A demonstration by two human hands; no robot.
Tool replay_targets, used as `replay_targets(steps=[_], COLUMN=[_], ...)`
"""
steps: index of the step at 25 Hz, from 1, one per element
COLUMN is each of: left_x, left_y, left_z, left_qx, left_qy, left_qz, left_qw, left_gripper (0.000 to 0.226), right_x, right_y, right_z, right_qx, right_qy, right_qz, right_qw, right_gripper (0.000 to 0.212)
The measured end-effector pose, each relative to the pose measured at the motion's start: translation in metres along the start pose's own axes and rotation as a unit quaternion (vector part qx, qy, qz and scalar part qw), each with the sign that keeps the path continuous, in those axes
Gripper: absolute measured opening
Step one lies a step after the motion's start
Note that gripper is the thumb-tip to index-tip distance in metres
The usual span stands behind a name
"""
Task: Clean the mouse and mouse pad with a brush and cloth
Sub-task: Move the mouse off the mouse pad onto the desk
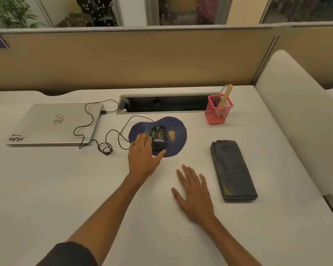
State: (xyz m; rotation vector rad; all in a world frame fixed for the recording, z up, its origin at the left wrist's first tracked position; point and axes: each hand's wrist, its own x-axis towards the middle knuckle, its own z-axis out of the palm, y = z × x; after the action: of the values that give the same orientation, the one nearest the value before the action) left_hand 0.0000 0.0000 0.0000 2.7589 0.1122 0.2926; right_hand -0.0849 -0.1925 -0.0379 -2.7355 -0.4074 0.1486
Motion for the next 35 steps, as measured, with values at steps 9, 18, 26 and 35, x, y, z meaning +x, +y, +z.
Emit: replay_targets(steps=[9,18,26,35], left_x=[0.037,0.008,-0.074,-0.141], left_y=[0.003,0.000,-0.025,-0.085], left_z=[0.023,0.017,-0.011,-0.035], left_qx=[0.074,-0.007,-0.097,-0.130], left_qy=[-0.013,0.075,0.056,0.057], left_qz=[-0.112,-0.087,-0.115,-0.093], left_qw=[0.991,0.993,0.987,0.985], left_gripper=[0.087,0.066,0.082,0.074], right_x=[0.003,0.002,0.000,-0.005], right_y=[0.003,0.003,0.004,0.003], right_z=[0.002,0.005,0.007,0.004], right_qx=[-0.017,-0.007,-0.019,-0.016], right_qy=[0.009,0.018,0.041,0.053], right_qz=[0.014,0.013,-0.008,-0.022], right_qw=[1.000,1.000,0.999,0.998], right_gripper=[0.066,0.065,0.062,0.060])
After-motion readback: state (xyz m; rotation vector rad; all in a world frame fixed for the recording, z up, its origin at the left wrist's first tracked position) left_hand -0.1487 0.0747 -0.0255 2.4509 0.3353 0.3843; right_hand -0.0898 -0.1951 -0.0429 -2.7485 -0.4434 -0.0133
